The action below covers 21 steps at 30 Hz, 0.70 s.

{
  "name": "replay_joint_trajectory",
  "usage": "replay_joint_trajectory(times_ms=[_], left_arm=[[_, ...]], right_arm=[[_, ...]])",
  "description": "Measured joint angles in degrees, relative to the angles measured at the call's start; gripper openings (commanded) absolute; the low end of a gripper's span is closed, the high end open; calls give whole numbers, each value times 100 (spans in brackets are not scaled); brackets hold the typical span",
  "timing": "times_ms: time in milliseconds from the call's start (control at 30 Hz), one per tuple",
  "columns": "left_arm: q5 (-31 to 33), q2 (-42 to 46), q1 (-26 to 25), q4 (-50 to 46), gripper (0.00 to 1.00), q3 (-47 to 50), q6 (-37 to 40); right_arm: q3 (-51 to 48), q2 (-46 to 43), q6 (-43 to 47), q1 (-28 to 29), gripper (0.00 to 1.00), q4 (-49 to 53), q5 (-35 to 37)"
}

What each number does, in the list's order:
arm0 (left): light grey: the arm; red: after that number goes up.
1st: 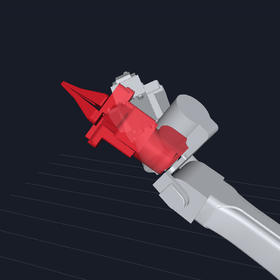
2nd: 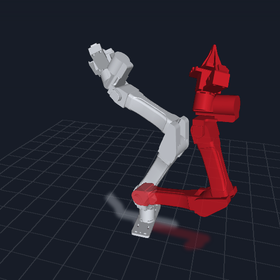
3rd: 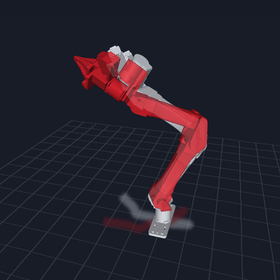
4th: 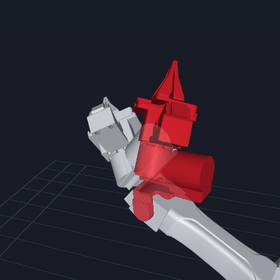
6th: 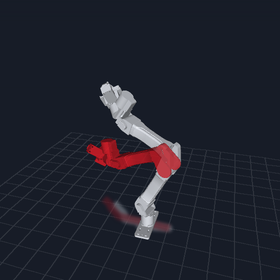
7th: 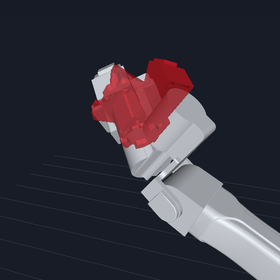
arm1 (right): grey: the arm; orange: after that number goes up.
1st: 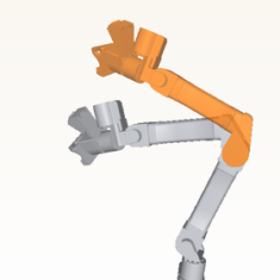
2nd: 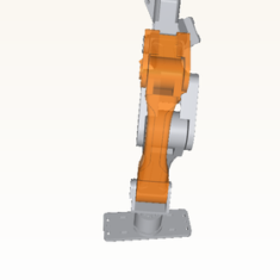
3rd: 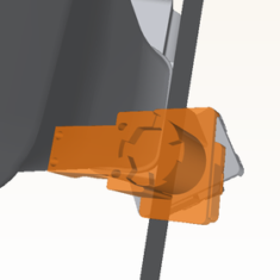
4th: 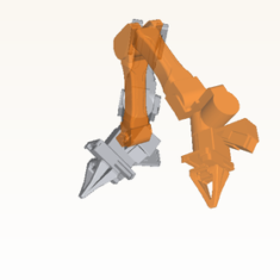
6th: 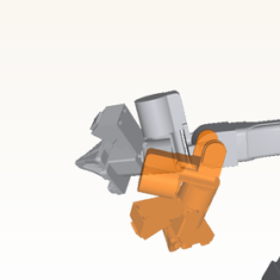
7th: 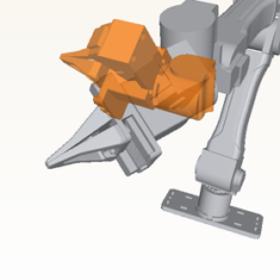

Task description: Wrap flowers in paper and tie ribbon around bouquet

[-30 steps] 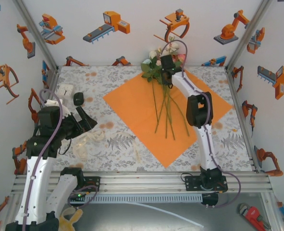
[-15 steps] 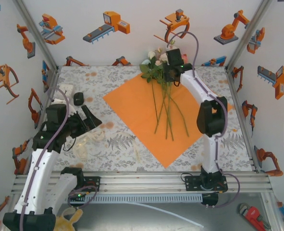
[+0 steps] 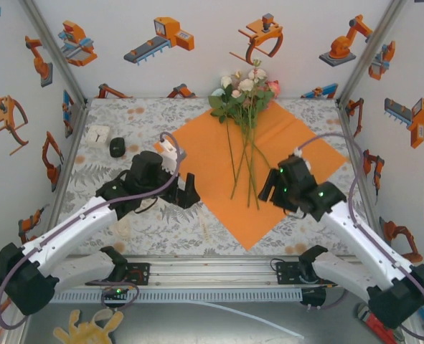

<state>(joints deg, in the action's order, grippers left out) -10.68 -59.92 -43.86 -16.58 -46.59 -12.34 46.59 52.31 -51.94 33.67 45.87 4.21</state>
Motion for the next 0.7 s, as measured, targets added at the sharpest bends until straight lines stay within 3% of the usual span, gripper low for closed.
replay_joint_trajectory(times_ms=[167, 333, 700], left_arm=[[-201, 243, -466, 551, 97, 417, 804], [-247, 348, -586, 807, 97, 507, 1093], [-286, 345, -643, 1040, 97, 560, 1154]], right_arm=[[-798, -79, -1515, 1049, 65, 273, -7], [-1303, 667, -2636, 1871, 65, -275, -68], [-1438, 1580, -3410, 2269, 65, -1279, -24]])
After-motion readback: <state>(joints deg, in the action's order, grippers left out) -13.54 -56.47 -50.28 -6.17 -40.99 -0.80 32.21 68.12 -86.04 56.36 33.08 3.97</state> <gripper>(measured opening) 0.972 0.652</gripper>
